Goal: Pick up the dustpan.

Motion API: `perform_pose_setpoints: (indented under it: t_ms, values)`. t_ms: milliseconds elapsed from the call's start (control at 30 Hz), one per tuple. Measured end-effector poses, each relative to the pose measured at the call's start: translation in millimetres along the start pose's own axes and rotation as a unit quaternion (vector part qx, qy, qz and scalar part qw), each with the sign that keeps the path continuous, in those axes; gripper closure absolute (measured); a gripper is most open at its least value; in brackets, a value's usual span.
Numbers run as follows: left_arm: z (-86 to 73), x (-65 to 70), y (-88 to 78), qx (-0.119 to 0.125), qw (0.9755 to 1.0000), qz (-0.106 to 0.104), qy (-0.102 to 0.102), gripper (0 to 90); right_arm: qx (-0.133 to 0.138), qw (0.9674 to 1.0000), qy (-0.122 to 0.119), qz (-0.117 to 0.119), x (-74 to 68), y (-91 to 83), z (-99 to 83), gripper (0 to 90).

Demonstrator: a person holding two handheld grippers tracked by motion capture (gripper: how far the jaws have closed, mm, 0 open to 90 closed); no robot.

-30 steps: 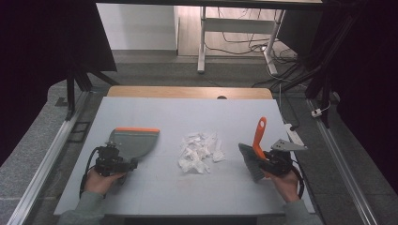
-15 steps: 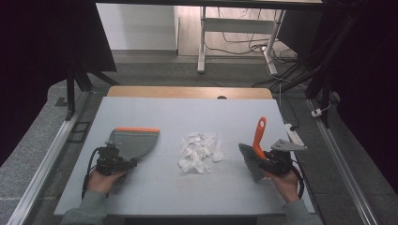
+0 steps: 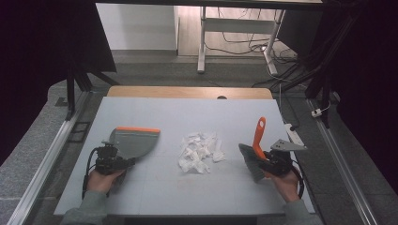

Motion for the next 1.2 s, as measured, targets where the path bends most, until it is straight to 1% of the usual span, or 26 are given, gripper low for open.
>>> perform_pose_setpoints:
  t_ms: [67,167,333,567,733,933,1200]
  values:
    - [0.1,-0.8,-0.9,0.003,1.0000,-0.001,-0.001,59.3,0.002,1.0000,-0.001,-0.001,-0.2,0.2,0.2,71.0]
    - [-0.1,-2.0,-1.4,0.002,1.0000,-0.003,-0.001,60.4,-0.001,1.0000,-0.001,-0.001,0.0,-0.1,-0.1,71.1]
    - [0.1,-2.9,-2.2,0.004,1.0000,-0.008,-0.001,60.8,-0.001,1.0000,-0.001,-0.001,0.2,-0.2,-0.1,71.0]
    - [0.9,-5.7,-5.1,0.014,0.9998,-0.011,-0.002,60.9,-0.001,1.0000,-0.001,-0.001,0.1,-0.3,0.0,71.1]
    - [1.9,-7.7,-9.6,0.028,0.9995,-0.017,0.001,61.0,0.006,1.0000,0.000,-0.003,0.0,-1.0,1.3,71.1]
    - [2.9,-9.0,-16.6,0.048,0.9985,-0.024,0.008,61.0,0.009,1.0000,0.001,-0.003,0.3,-2.6,2.1,71.1]
    - [3.7,-8.4,-23.5,0.068,0.9968,-0.030,0.028,61.0,0.014,0.9999,0.003,-0.005,0.6,-3.6,3.3,71.1]
Point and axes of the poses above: each handheld gripper's, and its own axes: y roughly forward along the jaws, z roughly out of its top, x roughly to its right, the point moved 6 cm from there along y, roughly forward along the jaws, and after that the axes turned 4 degrees about -x, right-handed, at the moved point
